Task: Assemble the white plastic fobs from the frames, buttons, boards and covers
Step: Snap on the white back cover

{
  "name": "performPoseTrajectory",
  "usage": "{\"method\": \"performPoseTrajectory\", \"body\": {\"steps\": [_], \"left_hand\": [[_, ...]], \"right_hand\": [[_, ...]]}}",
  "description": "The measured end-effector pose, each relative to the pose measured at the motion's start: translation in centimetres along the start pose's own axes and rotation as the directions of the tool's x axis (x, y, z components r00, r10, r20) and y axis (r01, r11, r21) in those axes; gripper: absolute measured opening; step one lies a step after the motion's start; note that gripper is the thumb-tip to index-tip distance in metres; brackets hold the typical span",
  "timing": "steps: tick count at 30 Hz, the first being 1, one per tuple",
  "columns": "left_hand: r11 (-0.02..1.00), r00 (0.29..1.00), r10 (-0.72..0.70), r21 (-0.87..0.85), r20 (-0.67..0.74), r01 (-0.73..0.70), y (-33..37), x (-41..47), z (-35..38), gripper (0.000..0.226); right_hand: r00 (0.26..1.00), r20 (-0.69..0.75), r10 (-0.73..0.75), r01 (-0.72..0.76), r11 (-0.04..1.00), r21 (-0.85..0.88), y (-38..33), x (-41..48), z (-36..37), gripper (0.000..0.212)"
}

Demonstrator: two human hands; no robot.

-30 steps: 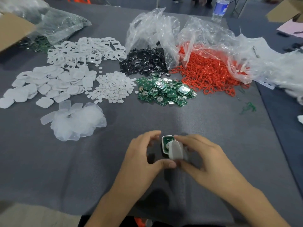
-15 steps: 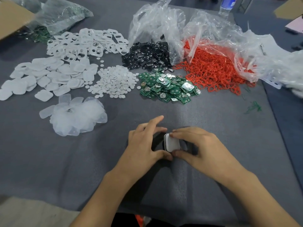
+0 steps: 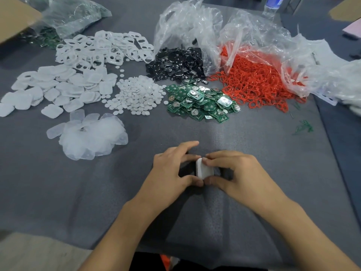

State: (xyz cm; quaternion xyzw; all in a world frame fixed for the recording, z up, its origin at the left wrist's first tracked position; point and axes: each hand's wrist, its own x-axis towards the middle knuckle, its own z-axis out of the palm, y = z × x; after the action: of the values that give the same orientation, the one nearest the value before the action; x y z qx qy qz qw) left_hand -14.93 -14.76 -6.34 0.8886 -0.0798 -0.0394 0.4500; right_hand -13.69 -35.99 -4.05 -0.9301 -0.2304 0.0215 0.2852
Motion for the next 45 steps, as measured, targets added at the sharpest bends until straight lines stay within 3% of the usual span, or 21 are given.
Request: {"method": "performPoseTrajectory", "body": {"steps": [8,16,19,23,25,30,34,36,41,45], "left_hand": [[0.999,0.999,0.030,-0.014,-0.038,-0.031,0.9,0.3,0.1,0.052],[0.998,0.999,-0.034,-0.046,0.007,0.034,2.0,1.2,0.5,0.048],[0.997,0.999,-0.037,-0.071,-0.013,0.036,2.0,0.9,0.7,0.046],[0.987,0.997,-0.052,-0.153,-0.062,0.042,2.1,0.3,1.4,0.049],[0.975,0.995,-0.057,-0.218,-0.087,0.037,2.2,-0.1,1.8,0.046],[0.853,0.981,-0.120,-0.521,-0.155,0.022,1.9,-1.4,2.9,0.040],[0.704,0.982,-0.137,-0.710,-0.130,0.005,2.3,-2.0,3.0,0.043],[0.625,0.981,-0.161,-0.780,-0.108,0.017,2.6,-2.2,3.0,0.040],[0.627,0.972,-0.193,-0.779,-0.131,0.020,3.2,-2.5,3.4,0.032],[0.637,0.965,-0.226,-0.770,-0.131,0.045,3.2,-2.9,3.8,0.029]], "right_hand": [[1.000,-0.012,0.004,-0.004,1.000,0.025,-0.4,0.9,0.1,0.037],[0.998,-0.067,-0.007,0.007,1.000,0.000,-0.1,0.4,0.9,0.034],[0.993,-0.089,0.075,-0.064,0.990,0.122,-0.5,-0.3,1.0,0.029],[0.915,-0.056,0.399,-0.318,0.801,0.507,-1.5,-0.8,1.4,0.053],[0.889,-0.047,0.456,-0.370,0.774,0.513,-1.6,-1.0,1.6,0.045],[0.910,-0.150,0.387,-0.248,0.797,0.551,-2.8,-1.6,2.6,0.035],[0.898,-0.160,0.410,-0.108,0.556,0.824,-2.9,-1.8,2.7,0.029],[0.892,-0.156,0.424,-0.068,0.467,0.882,-2.9,-2.0,2.8,0.028],[0.886,-0.169,0.431,-0.035,0.426,0.904,-3.3,-2.3,2.7,0.029],[0.870,-0.142,0.473,-0.100,0.450,0.887,-3.6,-2.7,2.9,0.032]]}}
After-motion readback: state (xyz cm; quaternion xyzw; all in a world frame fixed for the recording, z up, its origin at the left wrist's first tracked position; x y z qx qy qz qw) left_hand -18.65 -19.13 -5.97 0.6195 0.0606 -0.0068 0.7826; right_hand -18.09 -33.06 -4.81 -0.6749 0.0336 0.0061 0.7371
